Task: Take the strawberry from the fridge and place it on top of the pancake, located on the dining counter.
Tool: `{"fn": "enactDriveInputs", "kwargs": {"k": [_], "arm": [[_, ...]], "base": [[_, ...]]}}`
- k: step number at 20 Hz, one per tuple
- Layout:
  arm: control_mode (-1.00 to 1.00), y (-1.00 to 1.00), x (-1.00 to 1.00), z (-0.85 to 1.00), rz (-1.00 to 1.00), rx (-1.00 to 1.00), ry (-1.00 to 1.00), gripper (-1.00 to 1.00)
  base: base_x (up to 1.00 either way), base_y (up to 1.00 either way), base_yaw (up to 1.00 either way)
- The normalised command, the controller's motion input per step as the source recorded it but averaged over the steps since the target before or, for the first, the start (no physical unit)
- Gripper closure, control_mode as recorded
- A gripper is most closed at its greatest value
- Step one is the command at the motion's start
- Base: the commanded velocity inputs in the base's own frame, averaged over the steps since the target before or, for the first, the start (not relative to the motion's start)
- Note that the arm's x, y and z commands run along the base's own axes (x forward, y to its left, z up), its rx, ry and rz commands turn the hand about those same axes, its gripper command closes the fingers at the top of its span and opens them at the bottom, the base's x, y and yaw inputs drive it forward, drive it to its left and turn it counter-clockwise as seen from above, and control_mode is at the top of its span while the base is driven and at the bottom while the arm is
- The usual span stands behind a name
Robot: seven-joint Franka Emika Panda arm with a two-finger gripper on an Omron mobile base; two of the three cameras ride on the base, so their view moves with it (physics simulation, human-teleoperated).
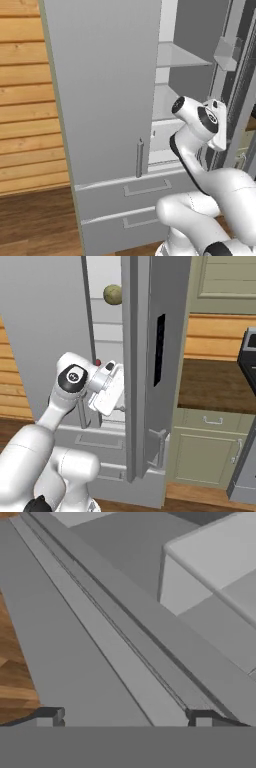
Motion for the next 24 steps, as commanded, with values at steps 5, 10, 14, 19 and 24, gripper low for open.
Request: {"fn": "enactDriveInputs", "kwargs": {"k": [5,10,14,19,24], "arm": [[-1.0,-0.77,0.0,0.0,-0.04,0.03,-0.01,-1.0],[-1.0,-0.39,0.0,0.0,-0.01,0.01,0.0,-1.0],[-1.0,0.0,-0.09,0.0,0.0,0.01,0.0,-1.0],[-1.0,0.21,-0.08,0.0,0.0,0.0,-0.03,-1.0],[-1.0,0.77,0.0,0.0,0.0,0.04,-0.09,-1.0]], "base": [[0.0,0.0,0.0],[0.0,0.0,0.0],[0.0,0.0,0.0],[0.0,0.0,0.0],[0.0,0.0,0.0]]}}
